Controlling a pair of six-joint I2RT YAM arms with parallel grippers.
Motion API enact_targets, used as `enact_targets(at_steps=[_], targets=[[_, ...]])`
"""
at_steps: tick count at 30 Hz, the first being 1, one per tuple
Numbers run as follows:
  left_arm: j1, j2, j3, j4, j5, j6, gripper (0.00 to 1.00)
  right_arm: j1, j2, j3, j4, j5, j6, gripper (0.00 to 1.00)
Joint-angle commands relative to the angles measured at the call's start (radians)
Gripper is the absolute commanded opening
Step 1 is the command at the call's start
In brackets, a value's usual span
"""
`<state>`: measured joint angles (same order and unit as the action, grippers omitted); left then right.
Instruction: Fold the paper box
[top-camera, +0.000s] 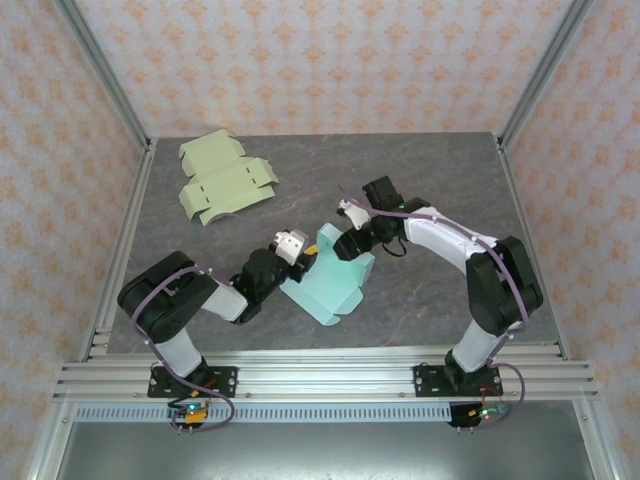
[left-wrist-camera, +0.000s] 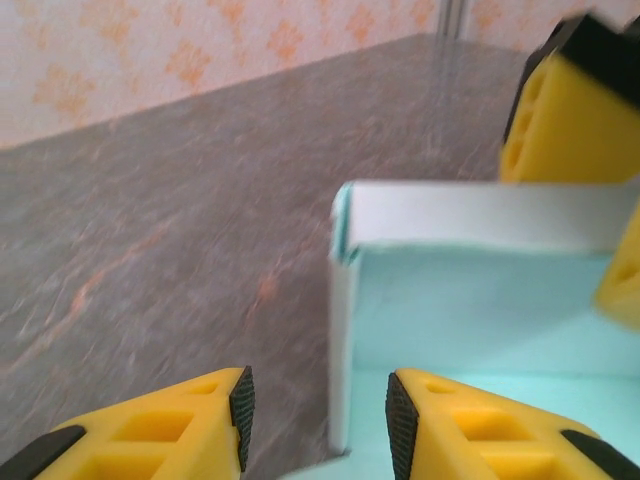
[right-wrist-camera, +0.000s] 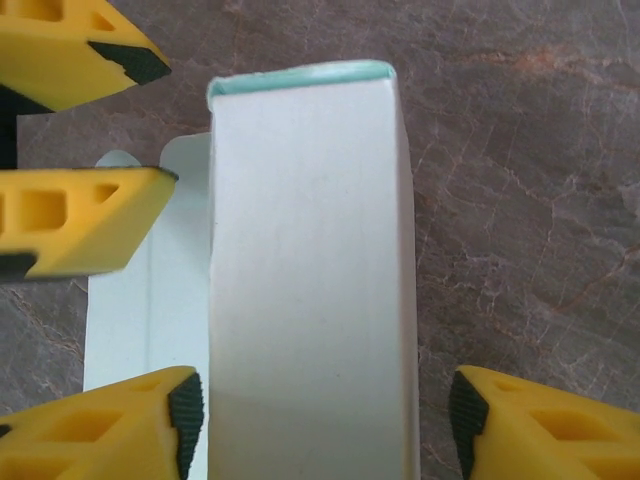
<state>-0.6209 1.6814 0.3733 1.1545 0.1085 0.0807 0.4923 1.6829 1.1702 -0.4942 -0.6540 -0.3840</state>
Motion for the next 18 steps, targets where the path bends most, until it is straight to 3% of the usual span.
enact_targets(at_steps=[1,4,8,11,14,16,18], targets=[[0.025,-0.106,-0.019,-0.029,0.001,-0.068,0.42,0.003,-0.024,0.051,0.012,0.03,0.08,0.73],[0.054,-0.212,-0.014,-0.137,-0.054,-0.19,0.44,0.013,-0.02,0.114,-0.03,0.063,0.149,0.75],[0.149,-0.368,0.038,-0.457,-0.143,-0.449,0.46,0.05,-0.046,0.138,-0.013,0.131,0.247,0.78],[0.192,-0.437,0.095,-0.693,-0.223,-0.528,0.5,0.072,-0.005,0.221,-0.071,0.233,0.276,0.79],[0.25,-0.442,0.159,-0.834,-0.164,-0.573,0.52,0.106,0.092,0.343,-0.179,0.322,0.265,0.81],[0.267,-0.447,0.177,-0.877,-0.144,-0.596,0.56,0.13,0.147,0.406,-0.234,0.346,0.245,0.97],[0.272,-0.46,0.21,-0.965,-0.178,-0.61,0.65,0.151,0.18,0.441,-0.254,0.356,0.227,1.0]])
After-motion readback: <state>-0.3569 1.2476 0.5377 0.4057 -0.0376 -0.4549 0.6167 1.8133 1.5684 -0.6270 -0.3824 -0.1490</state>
